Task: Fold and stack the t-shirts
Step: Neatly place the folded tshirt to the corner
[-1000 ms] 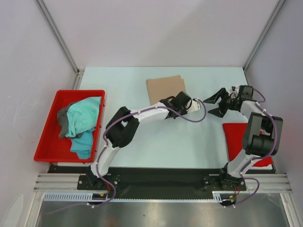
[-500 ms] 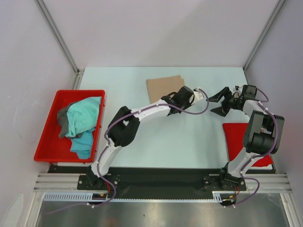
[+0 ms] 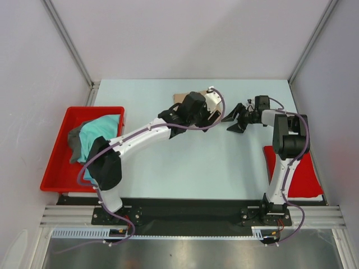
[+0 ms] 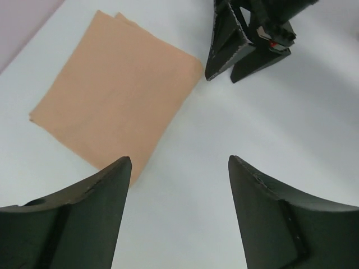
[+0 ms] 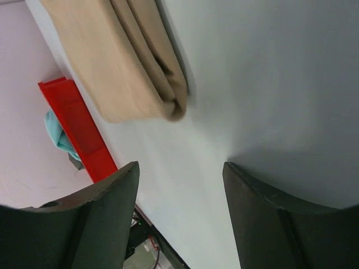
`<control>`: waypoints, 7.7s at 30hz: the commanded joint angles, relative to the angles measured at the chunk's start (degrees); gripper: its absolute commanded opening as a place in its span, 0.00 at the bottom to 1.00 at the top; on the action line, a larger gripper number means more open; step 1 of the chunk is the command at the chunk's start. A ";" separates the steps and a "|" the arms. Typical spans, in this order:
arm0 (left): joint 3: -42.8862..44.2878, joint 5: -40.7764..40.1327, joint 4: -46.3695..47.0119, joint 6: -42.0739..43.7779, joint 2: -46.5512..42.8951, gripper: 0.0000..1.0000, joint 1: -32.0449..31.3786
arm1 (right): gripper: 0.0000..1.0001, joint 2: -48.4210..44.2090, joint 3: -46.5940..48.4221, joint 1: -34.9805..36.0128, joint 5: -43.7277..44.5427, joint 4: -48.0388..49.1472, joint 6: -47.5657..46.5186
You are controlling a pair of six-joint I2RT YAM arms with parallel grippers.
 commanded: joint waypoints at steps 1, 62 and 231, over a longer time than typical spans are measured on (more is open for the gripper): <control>-4.88 1.69 1.34 0.69 -1.37 0.78 0.19 | 0.67 2.76 5.68 0.11 1.58 2.18 -0.14; 8.63 -9.47 -0.59 33.91 30.00 0.59 -8.33 | 0.70 -37.49 -21.47 -19.93 -4.92 -8.55 -2.26; -36.45 39.83 -7.71 -23.39 -52.09 0.71 0.98 | 0.00 -43.28 12.11 -16.06 65.39 -38.87 -1.38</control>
